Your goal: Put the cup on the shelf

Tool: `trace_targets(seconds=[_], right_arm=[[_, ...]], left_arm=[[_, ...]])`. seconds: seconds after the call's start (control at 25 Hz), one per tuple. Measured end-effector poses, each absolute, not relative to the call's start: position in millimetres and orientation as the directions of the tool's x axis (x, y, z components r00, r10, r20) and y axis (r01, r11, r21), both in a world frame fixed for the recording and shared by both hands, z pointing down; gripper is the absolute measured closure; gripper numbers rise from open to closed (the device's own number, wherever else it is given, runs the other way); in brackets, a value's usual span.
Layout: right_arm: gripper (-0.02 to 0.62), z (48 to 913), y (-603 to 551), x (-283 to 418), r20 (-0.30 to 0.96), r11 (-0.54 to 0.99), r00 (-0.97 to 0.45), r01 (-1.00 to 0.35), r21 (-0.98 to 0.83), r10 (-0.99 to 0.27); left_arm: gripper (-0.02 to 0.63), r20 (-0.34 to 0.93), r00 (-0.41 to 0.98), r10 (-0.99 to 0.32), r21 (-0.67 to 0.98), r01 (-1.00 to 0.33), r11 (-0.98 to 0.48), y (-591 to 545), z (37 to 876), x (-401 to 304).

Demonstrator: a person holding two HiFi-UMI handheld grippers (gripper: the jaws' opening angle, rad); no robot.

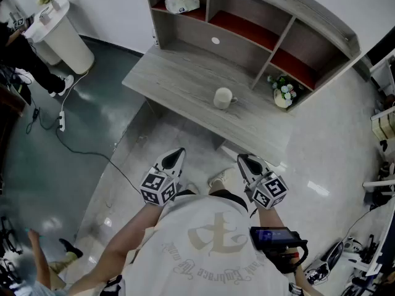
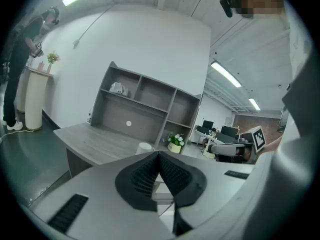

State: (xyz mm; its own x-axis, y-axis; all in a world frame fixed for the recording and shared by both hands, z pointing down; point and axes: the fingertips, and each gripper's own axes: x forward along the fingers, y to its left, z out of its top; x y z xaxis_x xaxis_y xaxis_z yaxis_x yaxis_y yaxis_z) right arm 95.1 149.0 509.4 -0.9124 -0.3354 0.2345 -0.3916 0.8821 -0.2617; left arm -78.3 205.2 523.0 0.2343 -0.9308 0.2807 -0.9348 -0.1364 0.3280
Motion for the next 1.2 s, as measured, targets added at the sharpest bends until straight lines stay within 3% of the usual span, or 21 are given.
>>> trace_targets(seconds=[1.2], right_arm=[[0.592, 506.4, 175.9, 124.7, 0.251, 0.835, -0.870, -0.483, -0.265, -0.423]], left_arm=[[0.604, 0.279, 0.300, -0.912, 0.358, -0.914, -0.192, 228.9, 527.7, -54.6]])
